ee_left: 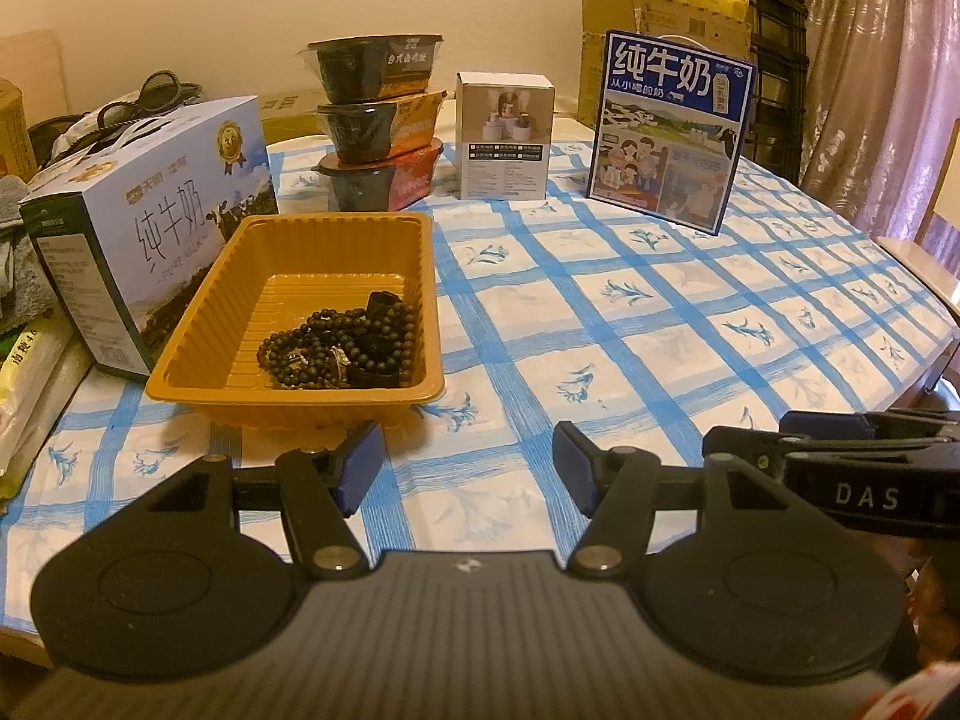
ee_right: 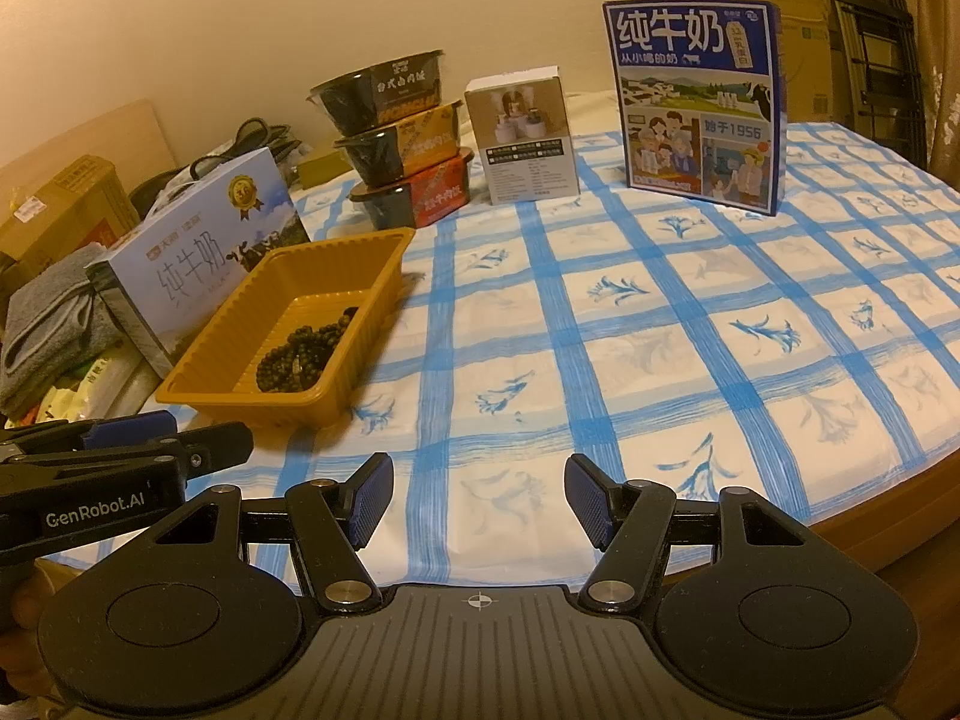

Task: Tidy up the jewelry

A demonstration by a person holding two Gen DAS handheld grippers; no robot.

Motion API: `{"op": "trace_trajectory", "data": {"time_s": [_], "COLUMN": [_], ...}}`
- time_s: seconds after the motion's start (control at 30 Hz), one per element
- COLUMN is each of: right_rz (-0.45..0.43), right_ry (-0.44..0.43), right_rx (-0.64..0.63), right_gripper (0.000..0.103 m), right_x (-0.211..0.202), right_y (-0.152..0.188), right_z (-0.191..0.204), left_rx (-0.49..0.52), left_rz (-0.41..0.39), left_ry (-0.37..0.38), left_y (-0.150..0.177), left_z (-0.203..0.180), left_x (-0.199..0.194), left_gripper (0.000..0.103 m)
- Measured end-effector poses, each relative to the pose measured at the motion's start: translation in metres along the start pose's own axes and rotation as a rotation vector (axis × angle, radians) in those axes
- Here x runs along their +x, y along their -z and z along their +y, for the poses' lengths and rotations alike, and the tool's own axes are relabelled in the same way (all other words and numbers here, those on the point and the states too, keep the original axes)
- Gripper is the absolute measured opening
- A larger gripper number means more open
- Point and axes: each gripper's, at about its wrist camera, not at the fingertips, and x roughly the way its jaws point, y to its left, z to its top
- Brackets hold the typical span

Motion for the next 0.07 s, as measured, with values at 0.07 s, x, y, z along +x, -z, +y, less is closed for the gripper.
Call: {"op": "trace_trajectory", "data": {"time_s": [0.07], "right_rz": [0.001], "right_ry": [0.001], "right_rx": [0.001], "right_gripper": [0.063], "right_x": [-0.0001], "right_y": [0.0000], "right_z": [-0.0001], "left_rx": [-0.006], "left_rz": [0.003], "left_ry": [0.005], "left_y": [0.0004], "left_z": [0.0005], "left_x": [0.0008], "left_gripper": [0.061]}}
